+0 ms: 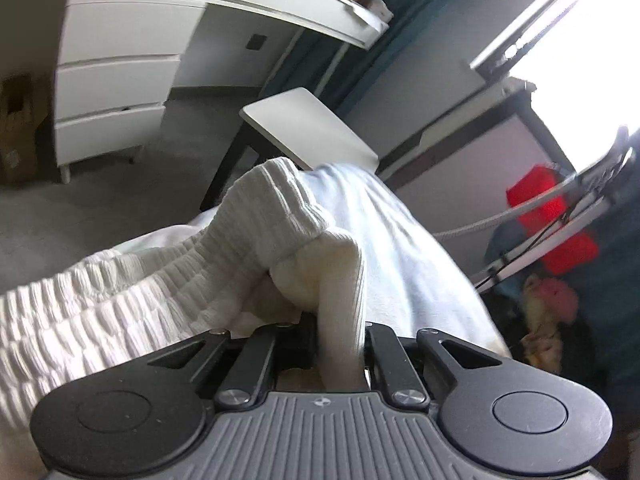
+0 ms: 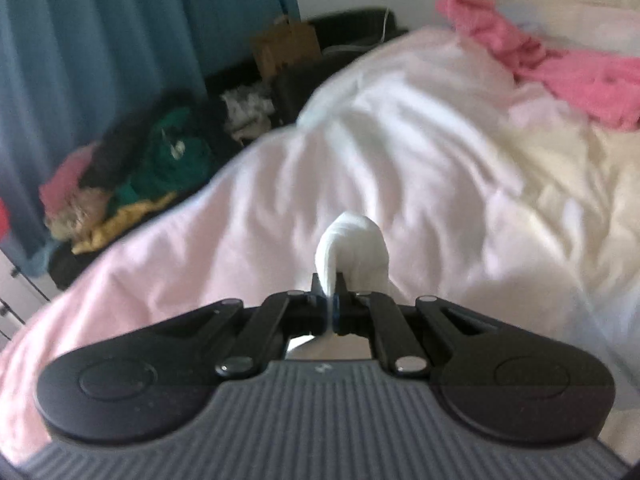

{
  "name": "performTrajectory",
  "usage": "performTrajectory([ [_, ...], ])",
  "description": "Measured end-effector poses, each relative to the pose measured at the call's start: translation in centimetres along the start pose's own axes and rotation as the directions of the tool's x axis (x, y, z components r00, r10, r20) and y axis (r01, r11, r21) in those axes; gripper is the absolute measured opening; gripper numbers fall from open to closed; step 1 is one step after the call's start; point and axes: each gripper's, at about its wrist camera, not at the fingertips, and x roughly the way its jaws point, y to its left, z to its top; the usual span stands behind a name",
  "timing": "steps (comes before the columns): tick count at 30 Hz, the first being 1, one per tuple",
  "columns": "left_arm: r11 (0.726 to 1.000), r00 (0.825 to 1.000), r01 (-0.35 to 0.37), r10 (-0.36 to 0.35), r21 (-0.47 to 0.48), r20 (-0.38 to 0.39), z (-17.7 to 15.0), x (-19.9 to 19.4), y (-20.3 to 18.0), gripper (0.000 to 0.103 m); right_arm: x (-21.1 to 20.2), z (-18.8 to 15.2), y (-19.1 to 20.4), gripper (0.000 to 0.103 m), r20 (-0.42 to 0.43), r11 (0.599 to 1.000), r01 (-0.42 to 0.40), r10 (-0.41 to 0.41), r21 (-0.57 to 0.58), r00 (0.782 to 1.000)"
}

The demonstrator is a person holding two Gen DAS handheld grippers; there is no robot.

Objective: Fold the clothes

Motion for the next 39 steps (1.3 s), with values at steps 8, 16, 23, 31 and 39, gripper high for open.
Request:
performTrajectory([
  [8,0.994,0.997,0.076,-0.074,0.081,-0.027,0.1,-0.9,0.1,0.029,-1.7,-0.2,-2.3,0.015,-0.076,0.974,-0.196,0.205,0.112,0.976],
  [16,0.969,0.970,0.243,-0.242,0.034,-0.019,-2.4,-10.4,6.9,0.059,-10.3,-3.1,-8.3,0.054,-0.099,0.860,-0.408,0.455,0.306,0.885],
  [23,0.961,0.960,0.273,-0.275,-0.044,-0.047,-6.0,-15.8,13.0,0.077,-13.8,-9.7,-12.4,0.054,-0.217,0.742,-0.395,0.577,0.541,0.787],
  [31,0.949,0.961,0.254,-0.270,-0.188,-0.065,-9.0,-11.7,16.5,0.077,-12.9,-12.3,-13.6,0.052,-0.314,0.694,-0.240,0.570,0.678,0.759],
  [39,0.941,0.975,0.222,-0.216,-0.254,0.052,-6.6,-6.9,15.0,0.062,-12.6,-14.1,-12.4,0.064,-0.217,0.648,-0.209,0.513,0.733,0.831],
])
